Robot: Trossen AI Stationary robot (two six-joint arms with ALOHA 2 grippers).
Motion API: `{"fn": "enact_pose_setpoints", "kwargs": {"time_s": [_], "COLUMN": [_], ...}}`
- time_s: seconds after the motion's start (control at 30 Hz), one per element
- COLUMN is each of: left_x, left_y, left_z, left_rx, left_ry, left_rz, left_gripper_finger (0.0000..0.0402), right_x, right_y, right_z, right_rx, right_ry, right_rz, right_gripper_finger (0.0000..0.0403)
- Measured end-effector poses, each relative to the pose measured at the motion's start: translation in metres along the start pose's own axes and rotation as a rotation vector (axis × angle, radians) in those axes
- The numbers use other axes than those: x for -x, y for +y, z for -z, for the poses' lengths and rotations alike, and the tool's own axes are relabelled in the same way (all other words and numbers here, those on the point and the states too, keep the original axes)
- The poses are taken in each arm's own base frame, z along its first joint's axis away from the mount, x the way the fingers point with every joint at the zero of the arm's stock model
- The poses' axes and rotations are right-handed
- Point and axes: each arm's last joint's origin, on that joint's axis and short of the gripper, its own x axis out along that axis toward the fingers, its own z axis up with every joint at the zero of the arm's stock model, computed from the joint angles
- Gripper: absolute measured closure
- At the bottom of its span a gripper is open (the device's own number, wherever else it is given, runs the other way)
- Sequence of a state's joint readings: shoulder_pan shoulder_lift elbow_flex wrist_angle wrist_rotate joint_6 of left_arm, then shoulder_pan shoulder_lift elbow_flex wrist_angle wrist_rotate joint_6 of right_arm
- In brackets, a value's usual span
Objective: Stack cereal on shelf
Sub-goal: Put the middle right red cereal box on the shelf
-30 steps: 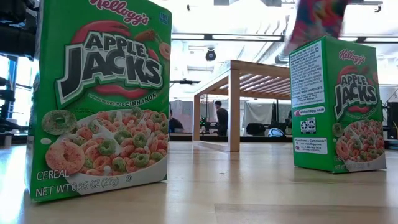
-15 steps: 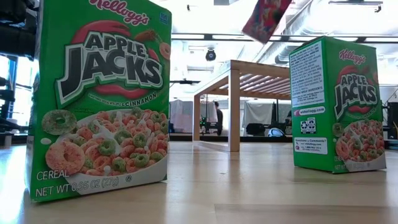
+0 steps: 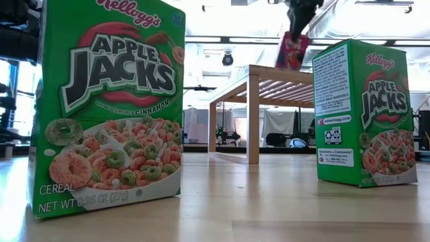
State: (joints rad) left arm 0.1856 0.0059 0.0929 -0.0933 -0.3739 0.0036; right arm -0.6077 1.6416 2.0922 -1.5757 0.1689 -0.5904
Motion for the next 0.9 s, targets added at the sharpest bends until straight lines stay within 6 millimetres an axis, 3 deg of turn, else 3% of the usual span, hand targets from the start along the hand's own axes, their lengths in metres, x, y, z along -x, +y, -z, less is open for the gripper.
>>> {"fn": "enact_pose_setpoints", "kwargs": {"time_s": [0.9], "left_x": [0.0], "left_y": [0.0], "left_z": [0.0], "left_rx": [0.0], "left_ry": [0.0], "left_rz": [0.0], "left_gripper_finger": [0.0401], "right_x": [-0.036], "right_y": [0.005], "right_z": [-0.025], "right_rx": [-0.019], "right_ry": [0.088], "right_rz": [-0.025], "right_gripper_finger": [0.0249]}}
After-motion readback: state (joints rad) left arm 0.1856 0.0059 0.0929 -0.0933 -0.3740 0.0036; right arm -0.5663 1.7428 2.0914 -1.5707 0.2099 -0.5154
